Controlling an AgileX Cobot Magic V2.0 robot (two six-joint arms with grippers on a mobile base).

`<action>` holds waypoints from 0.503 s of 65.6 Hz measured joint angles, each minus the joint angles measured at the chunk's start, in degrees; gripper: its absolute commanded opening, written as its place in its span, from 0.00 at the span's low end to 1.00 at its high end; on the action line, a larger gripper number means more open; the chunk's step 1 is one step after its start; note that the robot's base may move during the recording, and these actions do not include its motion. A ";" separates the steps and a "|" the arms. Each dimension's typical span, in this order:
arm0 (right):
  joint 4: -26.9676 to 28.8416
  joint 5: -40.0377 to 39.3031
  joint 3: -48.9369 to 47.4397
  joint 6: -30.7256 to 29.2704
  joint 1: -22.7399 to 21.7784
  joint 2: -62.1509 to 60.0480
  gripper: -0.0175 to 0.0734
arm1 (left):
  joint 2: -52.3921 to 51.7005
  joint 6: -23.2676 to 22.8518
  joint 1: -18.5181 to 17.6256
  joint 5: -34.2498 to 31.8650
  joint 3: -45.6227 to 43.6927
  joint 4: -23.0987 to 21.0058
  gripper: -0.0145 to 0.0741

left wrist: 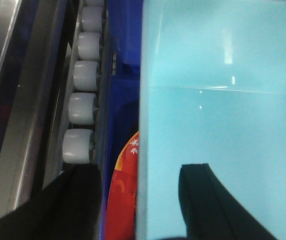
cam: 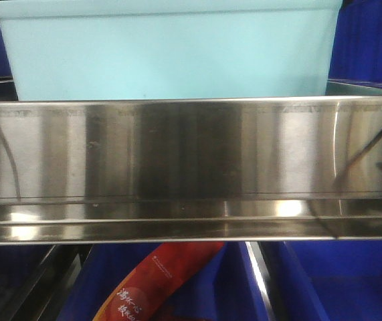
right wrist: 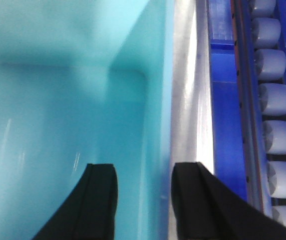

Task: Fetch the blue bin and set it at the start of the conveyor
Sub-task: 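Lift the light-teal bin with both grippers off the shelf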

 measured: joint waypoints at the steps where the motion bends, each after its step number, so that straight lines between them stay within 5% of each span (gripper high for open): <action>1: 0.00 -0.03 0.00 0.00 0.00 0.00 0.39 | 0.00 0.00 0.00 0.13 0.00 0.00 0.47; 33: 0.00 -0.34 0.00 0.00 0.00 0.00 0.37 | 0.75 0.00 0.00 0.48 0.00 -0.12 0.44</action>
